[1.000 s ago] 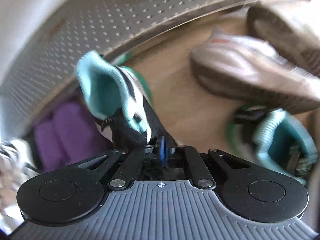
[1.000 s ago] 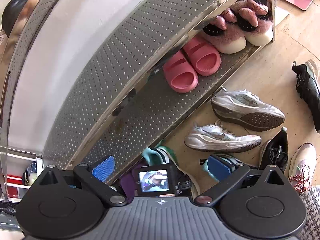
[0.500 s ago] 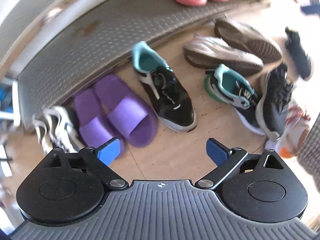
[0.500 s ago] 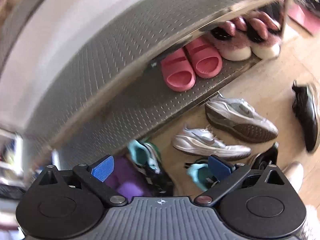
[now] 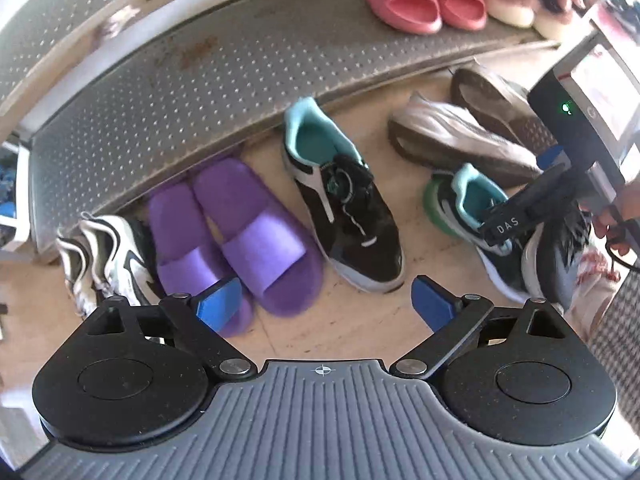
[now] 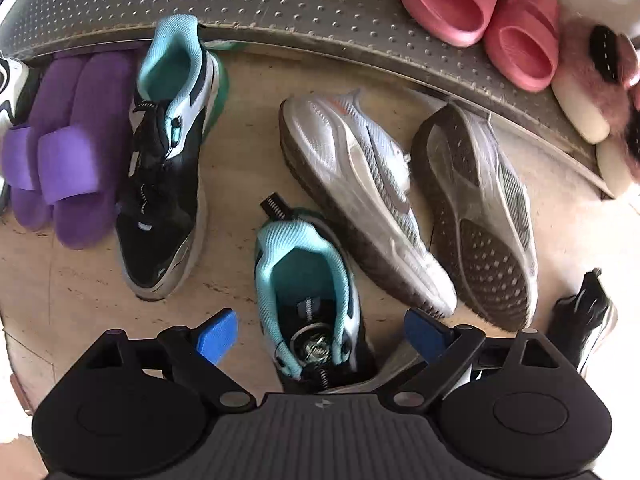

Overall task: Organize scattered shoes
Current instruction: 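Grasp the grey sneaker with the right gripper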

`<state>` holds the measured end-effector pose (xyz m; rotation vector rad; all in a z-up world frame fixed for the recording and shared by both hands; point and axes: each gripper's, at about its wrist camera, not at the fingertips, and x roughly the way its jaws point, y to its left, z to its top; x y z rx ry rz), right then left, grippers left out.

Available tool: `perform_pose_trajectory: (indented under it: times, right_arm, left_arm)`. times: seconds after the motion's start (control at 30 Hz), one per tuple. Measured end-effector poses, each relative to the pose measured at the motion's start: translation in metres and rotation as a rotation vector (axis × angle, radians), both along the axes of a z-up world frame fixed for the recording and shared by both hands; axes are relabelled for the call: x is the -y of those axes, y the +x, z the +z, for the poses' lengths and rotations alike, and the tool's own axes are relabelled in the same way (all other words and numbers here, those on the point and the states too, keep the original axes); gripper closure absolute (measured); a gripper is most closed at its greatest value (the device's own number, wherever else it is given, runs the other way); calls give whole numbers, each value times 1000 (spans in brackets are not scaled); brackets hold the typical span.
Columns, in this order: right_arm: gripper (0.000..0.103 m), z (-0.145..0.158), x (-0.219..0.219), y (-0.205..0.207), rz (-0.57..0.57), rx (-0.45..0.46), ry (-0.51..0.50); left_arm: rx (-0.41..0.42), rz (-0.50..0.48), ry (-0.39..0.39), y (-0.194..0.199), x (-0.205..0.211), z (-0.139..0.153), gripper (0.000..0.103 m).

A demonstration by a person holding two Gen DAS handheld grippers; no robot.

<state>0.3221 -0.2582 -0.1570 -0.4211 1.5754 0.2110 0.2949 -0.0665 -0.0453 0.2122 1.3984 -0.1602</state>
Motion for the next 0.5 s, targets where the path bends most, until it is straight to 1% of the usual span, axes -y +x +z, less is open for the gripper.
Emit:
perform_pose_trajectory:
  times: [0.07, 0.13, 0.2, 0.27, 0.3, 0.37, 0.47, 0.5]
  right_arm:
    - [7, 4, 5, 7, -7, 57, -7]
    - [8, 6, 17, 16, -27, 128, -39]
    - [10, 4, 27, 24, -41, 185, -70]
    - [10, 1, 39, 33, -23, 213, -81]
    - [10, -1, 43, 37, -6, 215, -71]
    - [10, -9, 50, 43, 43, 191, -25]
    - [10, -33, 50, 48, 89, 139, 6]
    - [12, -41, 48, 47, 105, 117, 6]
  left_arm:
    - [-9, 28, -9, 4, -4, -2, 8]
    - [-17, 57, -18, 8, -8, -3, 8]
    - [-23, 45, -28, 7, -7, -2, 8]
    - [-14, 25, -21, 5, -5, -2, 8]
    - [-10, 16, -15, 5, -4, -2, 8]
    - [-11, 12, -4, 5, -3, -4, 8]
    - [-34, 15, 6, 6, 0, -12, 8]
    - [-38, 13, 12, 6, 1, -14, 8]
